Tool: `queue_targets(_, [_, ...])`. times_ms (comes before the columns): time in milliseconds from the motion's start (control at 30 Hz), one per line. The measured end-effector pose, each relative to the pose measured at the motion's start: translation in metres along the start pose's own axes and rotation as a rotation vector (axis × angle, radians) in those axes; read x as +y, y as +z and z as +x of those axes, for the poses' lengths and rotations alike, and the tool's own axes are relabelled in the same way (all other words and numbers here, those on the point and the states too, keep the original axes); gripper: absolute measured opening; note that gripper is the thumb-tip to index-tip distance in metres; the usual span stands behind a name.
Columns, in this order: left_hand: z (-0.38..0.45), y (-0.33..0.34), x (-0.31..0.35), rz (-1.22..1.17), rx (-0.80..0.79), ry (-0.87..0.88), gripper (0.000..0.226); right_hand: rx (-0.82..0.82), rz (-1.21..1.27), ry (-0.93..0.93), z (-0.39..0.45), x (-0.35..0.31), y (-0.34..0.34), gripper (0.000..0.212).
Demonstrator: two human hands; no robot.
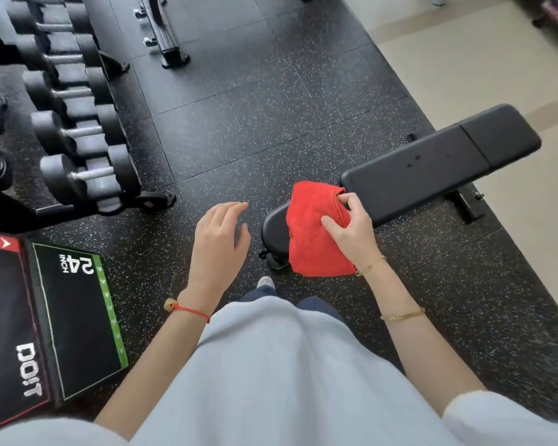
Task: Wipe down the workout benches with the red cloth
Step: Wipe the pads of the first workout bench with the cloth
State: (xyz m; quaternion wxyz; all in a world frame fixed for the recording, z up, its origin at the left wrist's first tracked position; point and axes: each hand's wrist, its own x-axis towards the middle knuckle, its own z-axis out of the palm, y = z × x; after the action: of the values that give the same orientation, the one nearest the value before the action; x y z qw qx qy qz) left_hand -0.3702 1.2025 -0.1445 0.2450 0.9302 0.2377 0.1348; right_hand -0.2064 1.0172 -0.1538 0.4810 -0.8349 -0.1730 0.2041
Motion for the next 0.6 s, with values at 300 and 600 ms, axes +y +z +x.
queue_targets(300, [0.034, 0.085, 0.016, 0.043, -0.028, -0.078, 0.037, -0.143, -0.078, 0.028, 0.075, 0.058, -0.029, 0.025])
queue_targets(600, [0.024, 0.222, -0.01, 0.058, 0.024, -0.17, 0.037, -0.207, -0.112, -0.031, 0.133, 0.178, 0.001, 0.024])
